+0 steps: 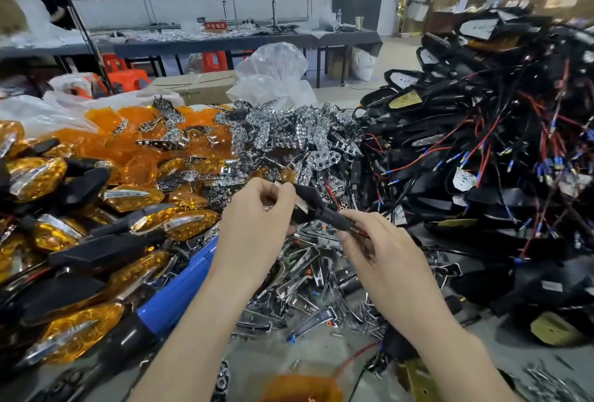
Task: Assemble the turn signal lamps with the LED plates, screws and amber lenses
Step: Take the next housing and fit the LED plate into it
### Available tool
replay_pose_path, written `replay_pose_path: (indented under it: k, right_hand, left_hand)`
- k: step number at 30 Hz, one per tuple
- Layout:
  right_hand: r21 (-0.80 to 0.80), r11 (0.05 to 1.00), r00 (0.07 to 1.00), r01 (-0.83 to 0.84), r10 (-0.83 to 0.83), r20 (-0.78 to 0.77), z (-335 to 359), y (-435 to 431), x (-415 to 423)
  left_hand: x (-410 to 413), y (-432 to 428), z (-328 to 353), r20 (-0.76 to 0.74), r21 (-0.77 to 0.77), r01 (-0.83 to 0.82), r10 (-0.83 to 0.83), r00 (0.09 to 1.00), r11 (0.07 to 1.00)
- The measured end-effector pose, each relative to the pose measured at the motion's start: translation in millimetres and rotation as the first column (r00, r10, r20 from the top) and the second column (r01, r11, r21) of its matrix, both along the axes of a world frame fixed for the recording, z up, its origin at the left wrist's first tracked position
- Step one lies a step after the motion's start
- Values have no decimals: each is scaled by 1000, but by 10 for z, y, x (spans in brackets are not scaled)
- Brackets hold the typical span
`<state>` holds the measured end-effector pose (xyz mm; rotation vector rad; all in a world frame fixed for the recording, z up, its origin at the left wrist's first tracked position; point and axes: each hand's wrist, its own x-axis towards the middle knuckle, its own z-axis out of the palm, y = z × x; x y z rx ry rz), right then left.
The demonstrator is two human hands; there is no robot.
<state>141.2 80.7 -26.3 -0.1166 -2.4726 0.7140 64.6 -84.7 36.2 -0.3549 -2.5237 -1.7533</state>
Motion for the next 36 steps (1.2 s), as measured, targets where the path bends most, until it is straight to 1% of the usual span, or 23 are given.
replay_pose_path:
  k: [3,5,7,10,12,17,22,26,30,36]
  right_hand:
    - [1,1000,998,2,-2,56,-19,11,5]
    - [-7,1000,997,4,-4,76,-30,21,16]
    - [-44,999,997,-6,9,71,-43,34,21]
    - [-97,995,999,-29,33,40,-57,51,19]
    - [-113,993,999,-31,32,12,-72,62,19]
    - [-123,992,1000,-17,18,7,-101,81,25]
    - [-138,989,999,-42,44,12,-91,92,28]
    - [-110,993,999,-50,50,3,-75,89,44]
    - [-127,990,998,-58,57,-9,-60,98,44]
    - [-158,985,998,-64,59,-36,-45,85,52]
  left_hand:
    - [11,-34,14,-26,-48,15,-16,1000,999]
    - [25,-37,27,-37,-47,44,-46,998,998]
    - [27,-16,32,-45,18,70,-69,997,997]
    - [25,18,19,-11,207,101,-101,995,973]
    - [15,25,4,-5,280,119,-123,992,953]
    - [-29,23,-40,20,382,141,-160,987,913]
    - [-116,-67,-64,149,464,184,-282,948,866]
    - [-150,-130,-79,177,498,209,-334,926,842]
    - [-169,-148,-84,186,514,225,-364,913,828]
    - [-169,-146,-85,187,530,215,-360,914,820]
